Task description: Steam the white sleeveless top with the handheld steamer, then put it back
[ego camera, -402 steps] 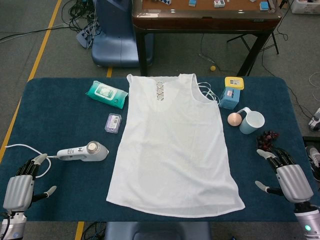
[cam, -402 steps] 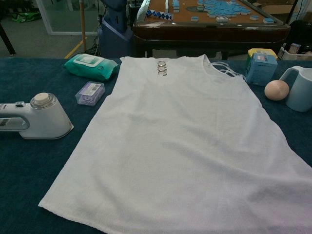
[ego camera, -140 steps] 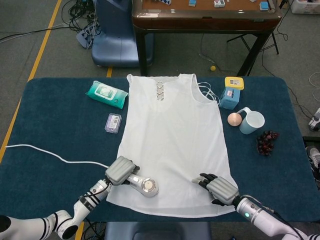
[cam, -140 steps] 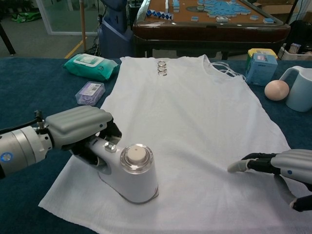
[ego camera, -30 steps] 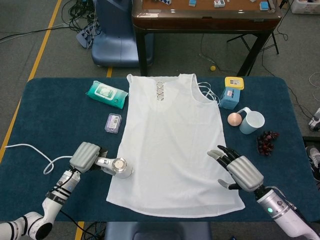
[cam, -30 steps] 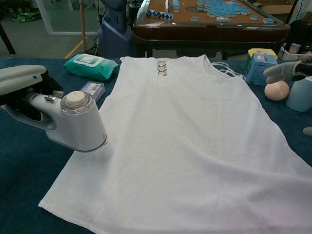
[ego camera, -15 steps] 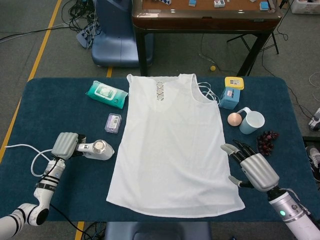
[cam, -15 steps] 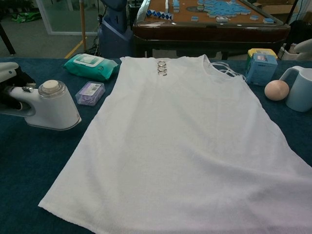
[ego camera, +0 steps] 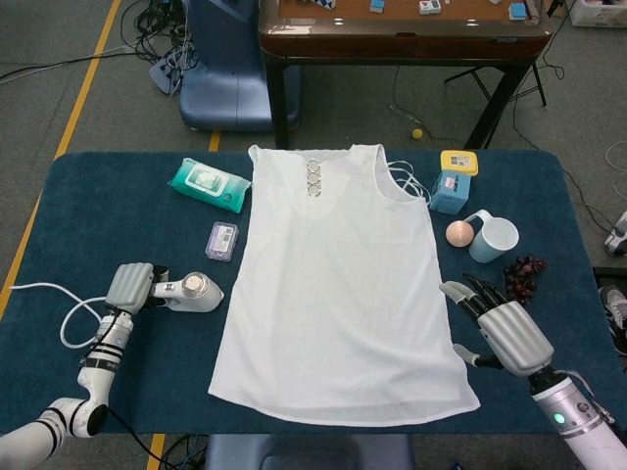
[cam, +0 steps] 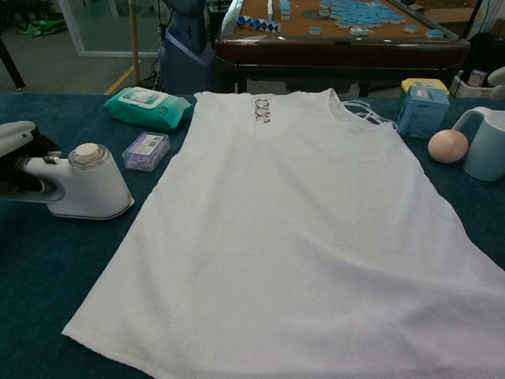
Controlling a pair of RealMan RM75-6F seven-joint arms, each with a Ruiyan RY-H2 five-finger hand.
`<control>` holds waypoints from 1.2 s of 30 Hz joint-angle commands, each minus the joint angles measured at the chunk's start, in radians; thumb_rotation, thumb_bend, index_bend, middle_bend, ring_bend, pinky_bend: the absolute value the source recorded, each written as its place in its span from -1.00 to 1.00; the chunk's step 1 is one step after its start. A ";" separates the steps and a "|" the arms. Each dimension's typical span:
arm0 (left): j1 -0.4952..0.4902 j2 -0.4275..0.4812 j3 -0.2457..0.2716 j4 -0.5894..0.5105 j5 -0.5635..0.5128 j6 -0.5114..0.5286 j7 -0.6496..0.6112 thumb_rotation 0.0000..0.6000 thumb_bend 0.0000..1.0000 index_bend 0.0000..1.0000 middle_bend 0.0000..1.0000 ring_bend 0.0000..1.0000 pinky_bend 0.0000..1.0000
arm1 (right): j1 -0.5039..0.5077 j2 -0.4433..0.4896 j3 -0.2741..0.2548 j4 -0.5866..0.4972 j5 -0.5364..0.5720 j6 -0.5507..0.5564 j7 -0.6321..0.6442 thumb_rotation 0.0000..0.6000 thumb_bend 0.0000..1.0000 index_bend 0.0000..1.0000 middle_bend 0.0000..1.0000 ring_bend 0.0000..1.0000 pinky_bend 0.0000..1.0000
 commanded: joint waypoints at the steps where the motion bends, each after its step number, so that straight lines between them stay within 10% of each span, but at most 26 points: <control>1: 0.005 -0.002 -0.002 -0.003 -0.005 -0.001 0.020 1.00 -0.78 0.33 0.24 0.11 0.15 | -0.004 0.000 0.003 0.006 0.002 0.000 0.006 1.00 -0.50 -0.98 -0.69 -0.88 -0.72; 13: 0.028 0.061 -0.012 -0.138 -0.063 -0.029 0.158 1.00 -0.94 -0.95 -0.73 -0.73 -0.38 | -0.013 -0.004 0.013 0.031 -0.011 0.008 0.034 1.00 -0.50 -0.98 -0.69 -0.88 -0.72; 18: 0.035 0.094 -0.016 -0.206 -0.103 -0.049 0.223 1.00 -1.00 -1.00 -1.00 -1.00 -0.63 | -0.017 -0.002 0.016 0.038 -0.015 0.011 0.042 1.00 -0.50 -0.98 -0.69 -0.88 -0.72; 36: 0.146 0.300 -0.012 -0.536 -0.052 0.119 0.212 1.00 -1.00 -1.00 -1.00 -0.98 -0.72 | -0.045 0.020 0.018 0.043 0.032 -0.004 0.038 1.00 -0.45 -0.98 -0.69 -0.88 -0.72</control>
